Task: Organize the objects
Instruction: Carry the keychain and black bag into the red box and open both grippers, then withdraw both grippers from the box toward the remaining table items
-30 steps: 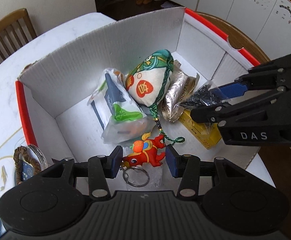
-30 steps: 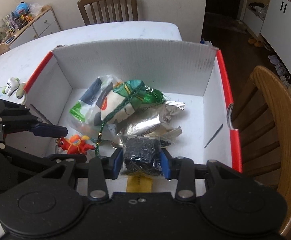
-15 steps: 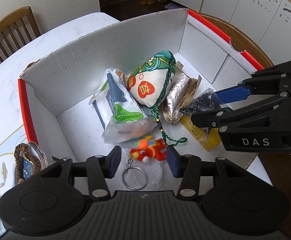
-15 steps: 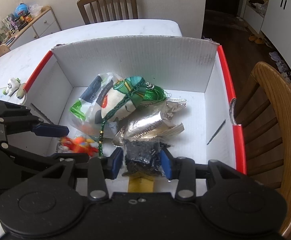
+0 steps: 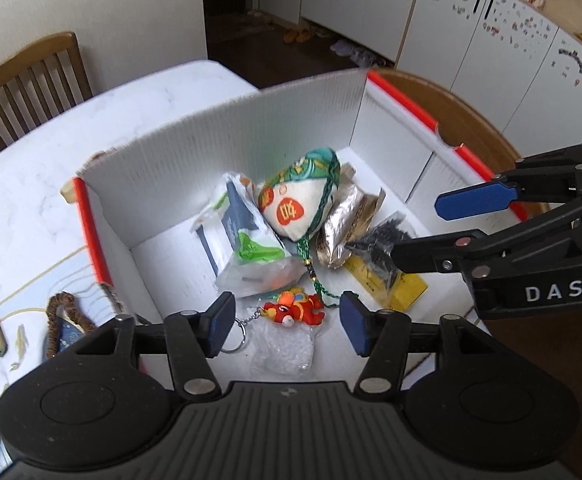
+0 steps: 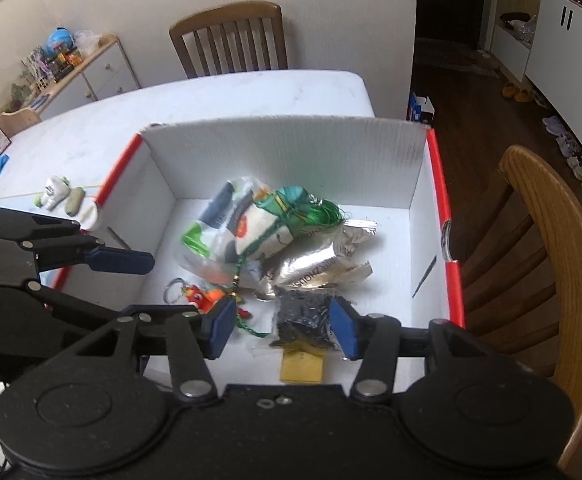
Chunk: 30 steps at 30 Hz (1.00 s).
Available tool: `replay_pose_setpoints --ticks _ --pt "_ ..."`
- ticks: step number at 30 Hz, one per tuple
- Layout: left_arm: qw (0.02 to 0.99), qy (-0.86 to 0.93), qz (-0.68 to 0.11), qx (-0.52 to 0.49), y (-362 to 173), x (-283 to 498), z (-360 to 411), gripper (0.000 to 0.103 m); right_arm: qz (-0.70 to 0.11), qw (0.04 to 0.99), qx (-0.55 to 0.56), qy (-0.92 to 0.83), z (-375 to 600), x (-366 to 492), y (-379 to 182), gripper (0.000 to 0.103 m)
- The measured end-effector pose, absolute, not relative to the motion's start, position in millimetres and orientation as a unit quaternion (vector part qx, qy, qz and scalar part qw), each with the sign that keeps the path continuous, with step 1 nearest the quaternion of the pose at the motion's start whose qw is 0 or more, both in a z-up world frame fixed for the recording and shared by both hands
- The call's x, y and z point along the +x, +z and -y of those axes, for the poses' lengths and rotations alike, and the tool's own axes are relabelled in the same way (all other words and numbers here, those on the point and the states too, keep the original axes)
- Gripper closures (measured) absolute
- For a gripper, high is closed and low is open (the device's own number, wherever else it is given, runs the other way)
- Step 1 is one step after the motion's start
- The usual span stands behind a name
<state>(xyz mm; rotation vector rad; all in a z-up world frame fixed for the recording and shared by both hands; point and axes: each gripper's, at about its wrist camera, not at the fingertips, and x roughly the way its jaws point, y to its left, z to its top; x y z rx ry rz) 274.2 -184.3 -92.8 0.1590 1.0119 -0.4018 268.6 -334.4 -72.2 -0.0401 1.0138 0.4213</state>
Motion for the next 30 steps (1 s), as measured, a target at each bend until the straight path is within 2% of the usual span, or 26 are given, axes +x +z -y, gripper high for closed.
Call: replay_pose_setpoints --ticks 2,12,15,17,22,24,25,30 --pt "0.858 -0.192 -0.471 0.071 -85 270 180 0.041 -0.475 0.857 -0.015 0.202 334 264 -65 0.041" --pt "0.882 -0.188 -0.431 0.036 -51 249 140 0.041 -0.442 0.869 -0.028 0.219 320 243 -27 0.036" --pt "0.886 -0.185 -0.424 0.025 -44 242 124 0.041 -0.436 0.871 -0.03 0.223 311 238 -19 0.028" --pt "0.89 -0.181 -0.419 0.019 -39 237 111 0.037 -0.43 0.873 -0.036 0.225 304 234 -15 0.027" --pt "0.898 -0.172 -0.405 0.006 -28 226 76 0.037 -0.424 0.874 -0.046 0.233 279 227 -7 0.022" --pt "0.902 -0.163 -0.4 0.002 -25 223 62 0.026 -0.421 0.875 -0.051 0.235 268 226 -5 0.022" --pt "0.904 -0.159 -0.396 0.001 -24 221 55 0.024 -0.42 0.875 -0.053 0.235 262 225 -4 0.019" --pt "0.913 -0.134 -0.386 0.012 -22 213 22 0.024 -0.414 0.875 -0.064 0.245 231 221 1 0.015"
